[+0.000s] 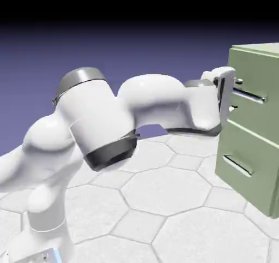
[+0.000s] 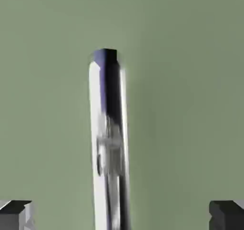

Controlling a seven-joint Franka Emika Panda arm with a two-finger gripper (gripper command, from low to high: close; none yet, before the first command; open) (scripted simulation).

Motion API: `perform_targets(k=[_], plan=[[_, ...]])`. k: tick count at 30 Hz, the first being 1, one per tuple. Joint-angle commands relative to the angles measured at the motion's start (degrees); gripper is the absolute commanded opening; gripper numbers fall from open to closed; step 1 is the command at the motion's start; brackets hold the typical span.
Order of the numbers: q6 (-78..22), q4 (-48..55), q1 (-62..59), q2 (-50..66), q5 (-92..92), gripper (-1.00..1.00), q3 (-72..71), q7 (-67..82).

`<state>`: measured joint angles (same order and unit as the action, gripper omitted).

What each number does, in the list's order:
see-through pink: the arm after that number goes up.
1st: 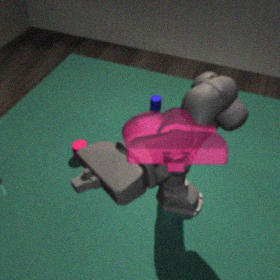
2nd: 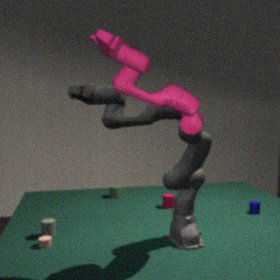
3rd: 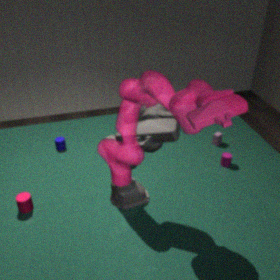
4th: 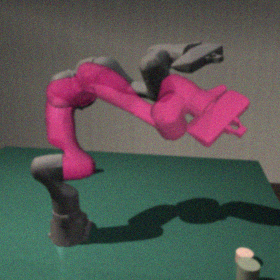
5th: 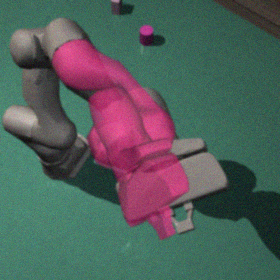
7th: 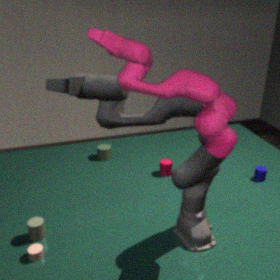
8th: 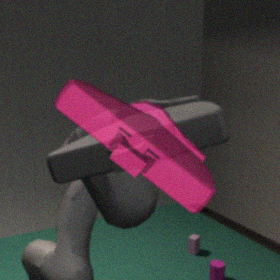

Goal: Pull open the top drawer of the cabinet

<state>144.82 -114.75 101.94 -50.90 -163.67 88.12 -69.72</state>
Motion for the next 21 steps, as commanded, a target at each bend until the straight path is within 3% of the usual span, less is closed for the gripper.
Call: perform_targets(k=[1, 6, 7, 21], plan=[[0.5, 2.1, 1.9, -0.5, 0.0, 0.0, 1.1, 0.5], [2.9, 11.4, 10.2, -2.7, 0.1, 0.0, 6.3, 3.0], [2.9, 11.4, 10.2, -2.7, 0.1, -1.0, 6.3, 3.0], [-3.5, -15.3, -15.4, -1.0, 1.2, -1.0, -11.1, -0.2]])
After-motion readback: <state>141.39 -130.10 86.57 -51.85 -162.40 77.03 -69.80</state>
